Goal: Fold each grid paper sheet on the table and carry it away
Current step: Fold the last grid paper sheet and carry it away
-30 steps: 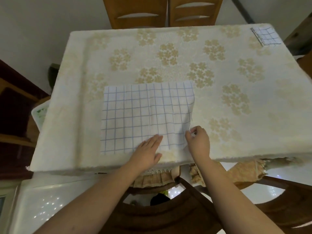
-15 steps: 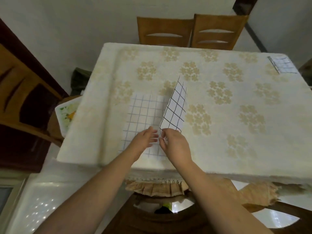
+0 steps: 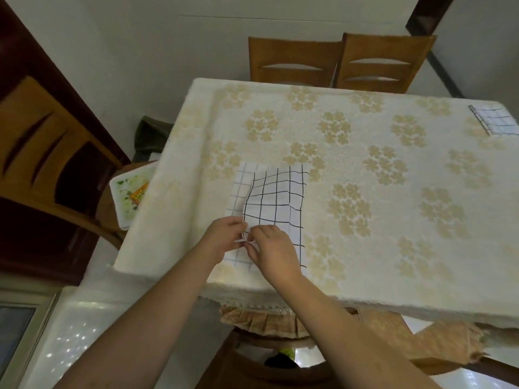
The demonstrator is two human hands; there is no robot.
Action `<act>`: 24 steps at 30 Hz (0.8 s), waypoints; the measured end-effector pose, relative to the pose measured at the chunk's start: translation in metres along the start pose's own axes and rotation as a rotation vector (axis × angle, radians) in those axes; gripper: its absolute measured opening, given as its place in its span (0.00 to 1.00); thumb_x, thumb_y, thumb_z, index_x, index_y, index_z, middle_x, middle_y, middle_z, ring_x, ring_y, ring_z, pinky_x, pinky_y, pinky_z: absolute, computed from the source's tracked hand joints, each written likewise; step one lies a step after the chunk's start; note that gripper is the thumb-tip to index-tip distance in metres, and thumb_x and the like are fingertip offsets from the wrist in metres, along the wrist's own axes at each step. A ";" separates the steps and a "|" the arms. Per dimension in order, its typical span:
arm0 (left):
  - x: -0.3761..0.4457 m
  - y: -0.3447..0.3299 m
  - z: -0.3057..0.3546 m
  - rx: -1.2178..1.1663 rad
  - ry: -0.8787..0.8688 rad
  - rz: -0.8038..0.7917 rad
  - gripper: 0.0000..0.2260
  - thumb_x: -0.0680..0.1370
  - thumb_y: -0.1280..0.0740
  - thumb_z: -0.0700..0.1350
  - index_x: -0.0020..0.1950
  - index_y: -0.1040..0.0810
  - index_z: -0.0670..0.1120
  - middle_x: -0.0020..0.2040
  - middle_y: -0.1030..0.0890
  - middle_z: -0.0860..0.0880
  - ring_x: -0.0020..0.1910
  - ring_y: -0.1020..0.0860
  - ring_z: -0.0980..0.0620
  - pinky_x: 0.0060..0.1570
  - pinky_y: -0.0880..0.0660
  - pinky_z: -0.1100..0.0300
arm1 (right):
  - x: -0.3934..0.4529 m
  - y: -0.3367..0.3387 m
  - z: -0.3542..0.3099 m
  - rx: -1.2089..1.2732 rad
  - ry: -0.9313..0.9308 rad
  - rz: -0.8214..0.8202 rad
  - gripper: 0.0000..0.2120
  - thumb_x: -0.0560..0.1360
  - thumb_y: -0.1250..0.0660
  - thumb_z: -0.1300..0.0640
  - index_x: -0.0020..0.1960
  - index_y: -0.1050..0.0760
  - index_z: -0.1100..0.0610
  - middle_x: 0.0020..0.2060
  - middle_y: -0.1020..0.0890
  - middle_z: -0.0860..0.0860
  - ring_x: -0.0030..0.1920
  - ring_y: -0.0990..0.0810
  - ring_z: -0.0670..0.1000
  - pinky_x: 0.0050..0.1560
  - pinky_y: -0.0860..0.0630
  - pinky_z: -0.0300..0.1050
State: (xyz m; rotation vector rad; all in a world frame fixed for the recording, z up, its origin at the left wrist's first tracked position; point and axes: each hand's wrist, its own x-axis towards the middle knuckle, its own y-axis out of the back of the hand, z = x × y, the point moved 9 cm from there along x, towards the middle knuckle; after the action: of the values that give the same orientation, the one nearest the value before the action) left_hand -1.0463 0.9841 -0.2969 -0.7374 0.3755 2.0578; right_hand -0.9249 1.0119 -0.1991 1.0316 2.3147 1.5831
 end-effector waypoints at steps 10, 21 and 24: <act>0.036 0.065 -0.010 0.532 -0.128 0.265 0.14 0.78 0.34 0.40 0.64 0.23 0.43 0.52 0.20 0.45 0.40 0.23 0.49 0.37 0.28 0.62 | -0.016 -0.026 0.081 0.018 -0.261 -0.059 0.21 0.80 0.40 0.46 0.69 0.28 0.55 0.65 0.23 0.52 0.66 0.27 0.54 0.66 0.32 0.50; 0.064 0.069 0.002 0.597 -0.257 0.374 0.13 0.78 0.33 0.44 0.61 0.23 0.43 0.50 0.20 0.47 0.47 0.23 0.51 0.48 0.28 0.60 | -0.019 -0.059 0.158 0.057 -0.628 -0.174 0.27 0.80 0.41 0.46 0.76 0.39 0.56 0.74 0.36 0.56 0.74 0.39 0.56 0.72 0.40 0.52; 0.079 0.059 0.010 0.599 -0.259 0.351 0.14 0.78 0.32 0.46 0.62 0.23 0.42 0.52 0.19 0.46 0.48 0.22 0.50 0.50 0.26 0.57 | -0.013 -0.058 0.165 0.048 -0.661 -0.176 0.27 0.80 0.41 0.46 0.76 0.40 0.55 0.73 0.34 0.55 0.73 0.37 0.56 0.71 0.39 0.54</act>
State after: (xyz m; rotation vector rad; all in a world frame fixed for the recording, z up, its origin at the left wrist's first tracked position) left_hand -1.1321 1.0078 -0.3396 -0.0406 0.9687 2.1560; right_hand -0.8616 1.1182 -0.3242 1.1099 1.9200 0.9307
